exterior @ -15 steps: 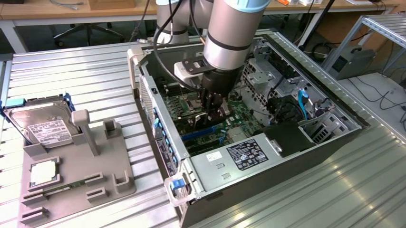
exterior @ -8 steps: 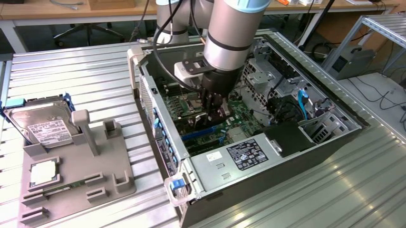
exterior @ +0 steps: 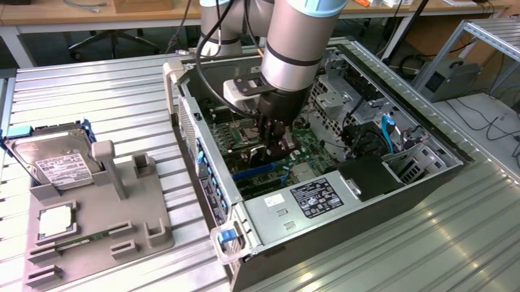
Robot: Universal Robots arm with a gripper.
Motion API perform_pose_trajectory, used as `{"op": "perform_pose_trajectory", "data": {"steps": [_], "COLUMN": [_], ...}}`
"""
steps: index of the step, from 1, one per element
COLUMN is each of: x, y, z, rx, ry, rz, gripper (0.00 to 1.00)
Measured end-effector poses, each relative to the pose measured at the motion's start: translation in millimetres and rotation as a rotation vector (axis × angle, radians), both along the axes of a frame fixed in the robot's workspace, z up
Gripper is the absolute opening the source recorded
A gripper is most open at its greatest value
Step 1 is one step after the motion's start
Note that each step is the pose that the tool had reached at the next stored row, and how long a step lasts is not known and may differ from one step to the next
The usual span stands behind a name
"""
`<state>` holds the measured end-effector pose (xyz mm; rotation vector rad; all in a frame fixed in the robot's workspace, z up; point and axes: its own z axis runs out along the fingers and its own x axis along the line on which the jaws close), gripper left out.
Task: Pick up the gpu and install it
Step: 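Insert the gpu into the slot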
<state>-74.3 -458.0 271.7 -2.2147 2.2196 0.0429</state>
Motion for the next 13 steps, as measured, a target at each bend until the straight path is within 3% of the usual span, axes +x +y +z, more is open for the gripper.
{"op": "perform_pose_trajectory", "data": {"steps": [13], "x": [-0.1], "y": [-0.3], "z": [-1.6], "rx": [0.0], "ry": [-0.0001], "rz": [-0.015], "gripper": [0.27]}}
